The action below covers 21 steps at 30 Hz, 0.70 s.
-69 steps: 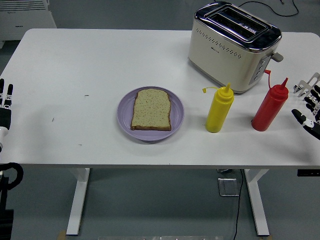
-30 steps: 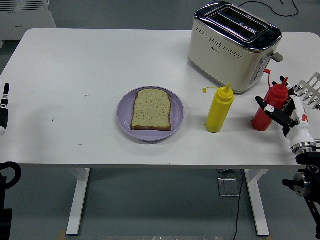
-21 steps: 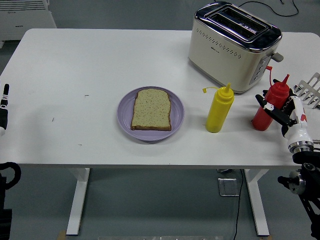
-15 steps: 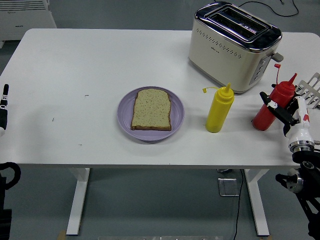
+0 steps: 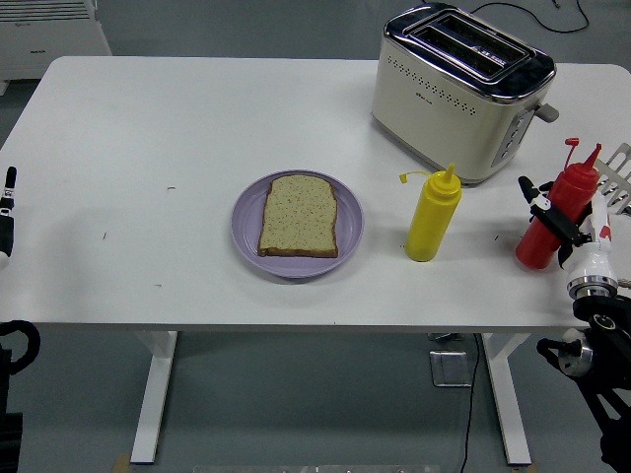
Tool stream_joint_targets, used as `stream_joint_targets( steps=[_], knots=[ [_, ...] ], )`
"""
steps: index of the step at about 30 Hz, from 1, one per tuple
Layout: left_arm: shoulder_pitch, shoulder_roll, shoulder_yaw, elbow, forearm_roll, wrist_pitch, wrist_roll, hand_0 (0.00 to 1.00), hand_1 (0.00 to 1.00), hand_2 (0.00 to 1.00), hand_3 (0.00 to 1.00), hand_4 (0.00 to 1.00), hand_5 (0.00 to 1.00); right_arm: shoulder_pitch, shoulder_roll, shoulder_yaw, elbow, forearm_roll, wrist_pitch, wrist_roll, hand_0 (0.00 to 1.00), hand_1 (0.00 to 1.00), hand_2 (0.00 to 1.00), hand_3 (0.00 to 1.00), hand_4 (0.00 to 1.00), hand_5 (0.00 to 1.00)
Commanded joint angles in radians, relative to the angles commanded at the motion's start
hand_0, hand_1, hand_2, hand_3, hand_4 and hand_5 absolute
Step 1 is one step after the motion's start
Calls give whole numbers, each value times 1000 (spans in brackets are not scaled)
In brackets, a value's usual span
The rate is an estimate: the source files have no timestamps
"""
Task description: Pick up the cup,pour liquid into bread,place the cup on the desk
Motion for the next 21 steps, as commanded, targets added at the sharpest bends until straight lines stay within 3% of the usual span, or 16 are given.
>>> stream_joint_targets(
  steps=[10, 21],
  knots=[
    [0, 0, 3, 0, 1, 0, 0, 785, 741, 733, 683, 568, 998, -2, -4, 15, 28, -6, -25, -10, 2, 2, 102, 189, 918, 204],
    [4, 0, 2, 0, 1, 1, 0, 784, 740, 731, 682, 563, 998, 29, -29, 65, 115, -12, -28, 3, 2, 2, 89, 201, 911, 198]
  ],
)
